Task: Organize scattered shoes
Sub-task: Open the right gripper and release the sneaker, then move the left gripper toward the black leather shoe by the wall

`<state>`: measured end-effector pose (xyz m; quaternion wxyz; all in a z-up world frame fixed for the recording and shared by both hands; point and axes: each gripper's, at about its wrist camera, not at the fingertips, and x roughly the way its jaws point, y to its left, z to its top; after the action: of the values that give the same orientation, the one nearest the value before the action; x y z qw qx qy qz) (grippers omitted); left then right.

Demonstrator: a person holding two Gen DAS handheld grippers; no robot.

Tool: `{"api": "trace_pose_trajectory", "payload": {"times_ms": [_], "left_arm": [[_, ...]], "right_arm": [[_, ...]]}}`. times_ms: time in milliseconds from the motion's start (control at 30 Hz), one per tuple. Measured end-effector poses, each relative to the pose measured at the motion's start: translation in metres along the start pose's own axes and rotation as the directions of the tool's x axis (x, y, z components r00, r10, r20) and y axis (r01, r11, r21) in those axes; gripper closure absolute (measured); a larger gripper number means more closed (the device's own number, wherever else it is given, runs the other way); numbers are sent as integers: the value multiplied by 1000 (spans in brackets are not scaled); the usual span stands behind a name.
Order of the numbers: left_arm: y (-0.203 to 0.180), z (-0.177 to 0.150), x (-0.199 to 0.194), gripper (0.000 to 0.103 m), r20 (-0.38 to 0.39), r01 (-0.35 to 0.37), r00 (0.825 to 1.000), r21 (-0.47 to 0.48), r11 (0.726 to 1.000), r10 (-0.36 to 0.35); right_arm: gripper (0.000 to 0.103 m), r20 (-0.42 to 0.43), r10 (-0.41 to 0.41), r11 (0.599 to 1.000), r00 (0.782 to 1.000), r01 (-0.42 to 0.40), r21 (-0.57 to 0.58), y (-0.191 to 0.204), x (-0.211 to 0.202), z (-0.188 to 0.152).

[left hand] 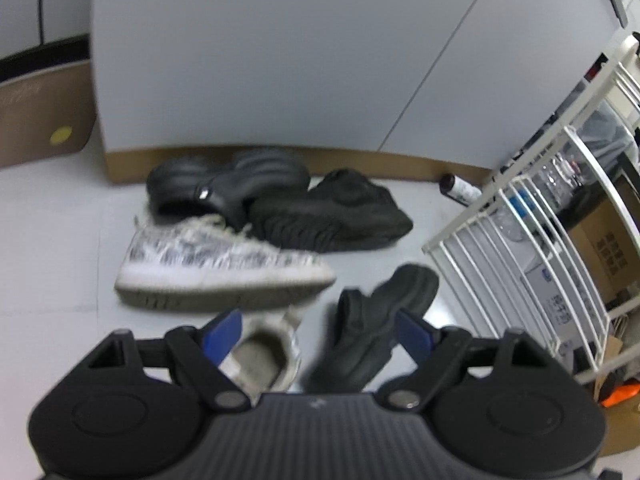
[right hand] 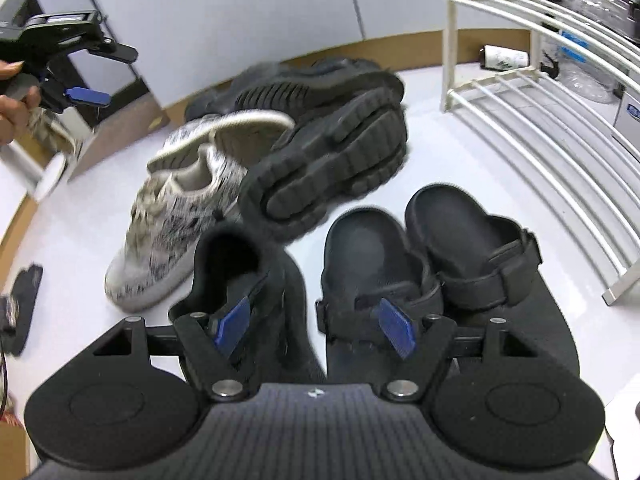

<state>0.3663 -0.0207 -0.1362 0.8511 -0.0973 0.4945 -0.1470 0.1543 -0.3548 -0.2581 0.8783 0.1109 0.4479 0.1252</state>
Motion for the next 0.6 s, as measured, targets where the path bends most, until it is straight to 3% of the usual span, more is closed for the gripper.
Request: {"api": "trace_pose_trajectory", "payload": {"times_ms": [100,433,600], "left_arm": [[-14,19,8,18,6,-17,1000,27,999,17],[-58,65,47,19,-34,-120,992,-52,991,119],[-77,87,73,20,-31,-162,987,-50,986,161]], "right_arm": [[27,21,6,1000,1000,-6,11,-7,-4,5],[27,92,32,998,995,-37,57,-18,-13,18],[27,78,30,997,996,-35,61,-26,-17,13]]}}
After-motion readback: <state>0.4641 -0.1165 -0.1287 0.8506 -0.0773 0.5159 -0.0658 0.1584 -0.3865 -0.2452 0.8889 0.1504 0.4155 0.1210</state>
